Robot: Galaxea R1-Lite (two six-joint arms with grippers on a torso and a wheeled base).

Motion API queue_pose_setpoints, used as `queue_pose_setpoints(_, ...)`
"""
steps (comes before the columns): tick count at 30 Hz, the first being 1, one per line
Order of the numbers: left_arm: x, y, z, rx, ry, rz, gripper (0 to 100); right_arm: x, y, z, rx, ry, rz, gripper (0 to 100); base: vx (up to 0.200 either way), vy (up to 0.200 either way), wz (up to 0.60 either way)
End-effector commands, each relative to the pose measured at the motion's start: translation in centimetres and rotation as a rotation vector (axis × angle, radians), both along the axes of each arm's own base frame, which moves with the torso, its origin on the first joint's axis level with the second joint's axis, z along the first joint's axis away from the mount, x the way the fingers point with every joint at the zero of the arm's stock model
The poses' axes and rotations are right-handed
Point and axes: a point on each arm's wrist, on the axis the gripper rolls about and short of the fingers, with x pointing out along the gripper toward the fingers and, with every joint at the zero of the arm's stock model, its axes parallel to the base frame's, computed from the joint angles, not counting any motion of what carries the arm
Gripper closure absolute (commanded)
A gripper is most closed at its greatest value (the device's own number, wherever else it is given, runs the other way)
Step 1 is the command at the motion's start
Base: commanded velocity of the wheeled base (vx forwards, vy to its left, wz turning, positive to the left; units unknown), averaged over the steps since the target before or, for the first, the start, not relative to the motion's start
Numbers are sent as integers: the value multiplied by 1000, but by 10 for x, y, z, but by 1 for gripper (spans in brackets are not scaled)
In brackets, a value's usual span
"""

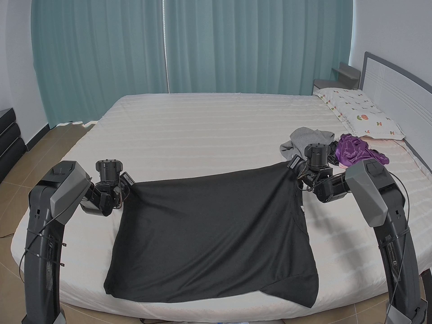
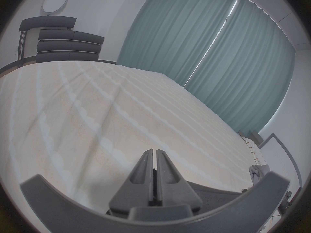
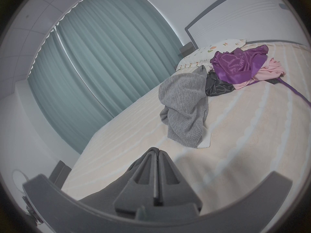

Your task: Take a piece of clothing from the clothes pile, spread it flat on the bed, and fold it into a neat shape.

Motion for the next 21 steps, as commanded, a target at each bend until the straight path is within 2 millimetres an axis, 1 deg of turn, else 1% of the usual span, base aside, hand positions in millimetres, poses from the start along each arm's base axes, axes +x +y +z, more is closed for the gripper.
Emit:
queue_pose_setpoints(1, 1, 0, -1, 0, -21, 2, 100, 3, 3, -23, -33, 9, 7, 100, 0, 0, 0)
queue_pose_setpoints(4, 2, 0, -1, 0, -35, 0, 100, 4, 4, -35, -55, 0, -5, 100, 0, 0, 0)
queue_pose_setpoints(6, 3, 0, -1, 0, -36, -1, 100, 4, 5, -38, -62, 5, -1, 100, 0, 0, 0)
queue_pose_setpoints(7, 6, -1, -4, 0, -42, -3, 100, 4, 5, -43, -70, 12, 1, 100, 0, 0, 0)
queue_pose_setpoints(11, 9, -1, -10, 0, -42, -3, 100, 3, 6, -50, -74, 24, 2, 100, 0, 0, 0)
queue_pose_setpoints(12, 9, -1, -10, 0, -42, -3, 0, 3, 6, -50, -74, 24, 2, 100, 0, 0, 0)
queue_pose_setpoints(13, 10, -1, -8, 0, -50, -3, 0, 3, 6, -52, -78, 29, 3, 100, 0, 0, 0)
queue_pose_setpoints(14, 10, -1, -8, -1, -50, -6, 0, 2, 7, -53, -81, 30, 5, 0, 0, 0, 0)
queue_pose_setpoints(17, 10, -2, -10, 0, -45, -8, 0, 1, 9, -57, -83, 37, 10, 0, 0, 0, 0)
queue_pose_setpoints(21, 10, -3, -11, -2, -46, -10, 0, 1, 10, -51, -81, 17, -4, 0, 0, 0, 0)
